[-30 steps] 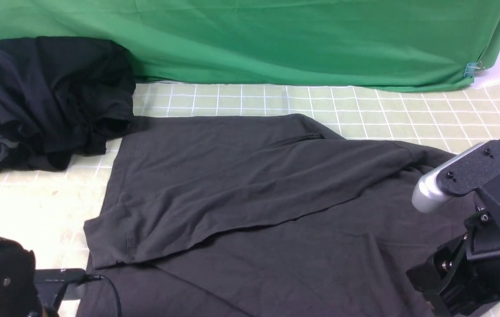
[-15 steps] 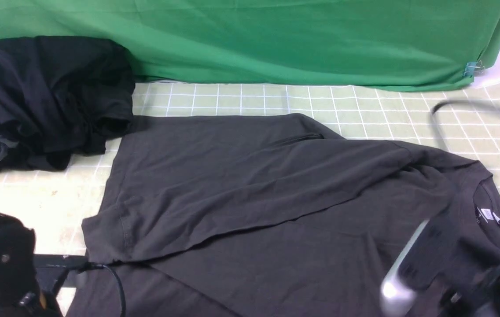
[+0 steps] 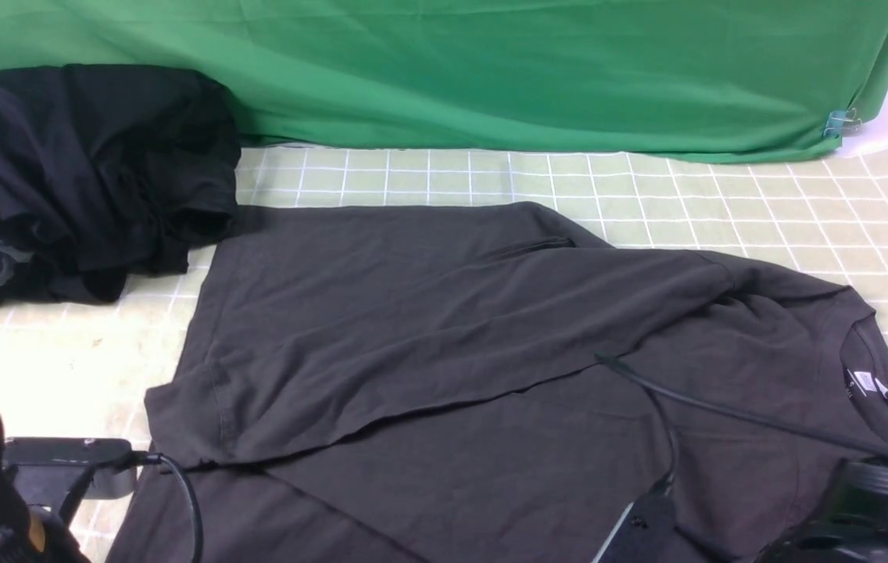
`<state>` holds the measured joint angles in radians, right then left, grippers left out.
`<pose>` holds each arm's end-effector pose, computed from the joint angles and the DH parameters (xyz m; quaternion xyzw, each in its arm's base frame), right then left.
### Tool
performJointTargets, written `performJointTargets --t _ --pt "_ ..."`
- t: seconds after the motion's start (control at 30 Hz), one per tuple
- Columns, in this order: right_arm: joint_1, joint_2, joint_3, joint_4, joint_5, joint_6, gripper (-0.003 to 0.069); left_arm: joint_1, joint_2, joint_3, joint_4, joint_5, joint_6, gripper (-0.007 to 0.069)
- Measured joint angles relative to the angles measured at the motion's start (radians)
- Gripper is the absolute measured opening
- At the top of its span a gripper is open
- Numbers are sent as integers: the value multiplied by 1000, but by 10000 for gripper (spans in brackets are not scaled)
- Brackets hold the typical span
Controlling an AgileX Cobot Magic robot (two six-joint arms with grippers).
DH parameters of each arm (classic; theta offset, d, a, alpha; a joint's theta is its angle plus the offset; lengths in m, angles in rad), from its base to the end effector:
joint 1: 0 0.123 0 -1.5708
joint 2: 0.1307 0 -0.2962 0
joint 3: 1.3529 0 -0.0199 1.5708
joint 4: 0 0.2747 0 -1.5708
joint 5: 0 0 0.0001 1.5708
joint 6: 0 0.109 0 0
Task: Fold a long-sleeved shirt over a green coffee tablecloth.
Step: 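Grasp the near edge of the shirt at its hem and shoulder corners, then fold the black garment in half by bringing its near edge over to the far edge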
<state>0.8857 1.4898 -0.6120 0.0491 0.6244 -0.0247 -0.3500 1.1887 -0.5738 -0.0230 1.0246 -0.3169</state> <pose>0.1488 0.1870 0.1299 -0.4213 0.9034 0.0469 0.0641 0.1642 -0.0622 0.1798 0.0107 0.9999 -0.0124 0.0055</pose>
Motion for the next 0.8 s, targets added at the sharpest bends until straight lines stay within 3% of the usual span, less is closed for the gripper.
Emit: performJointTargets --t 0.07,0.2,0.47,0.67,0.8 --pt "0 5 -2 -15 3 3 162 0 -8 0 -8 14 3 15" --pt "0 -35 -1 7 67 13 40 0 -64 0 -32 73 11 15" --pt "0 -287 -17 10 220 66 31 0 -251 -107 -29 183 6 15" --pt "-11 -336 -232 -229 315 155 30 57 -158 -368 90 160 -23 15" --pt "-100 -245 -416 -288 323 106 29 150 15 -529 87 88 15 15"
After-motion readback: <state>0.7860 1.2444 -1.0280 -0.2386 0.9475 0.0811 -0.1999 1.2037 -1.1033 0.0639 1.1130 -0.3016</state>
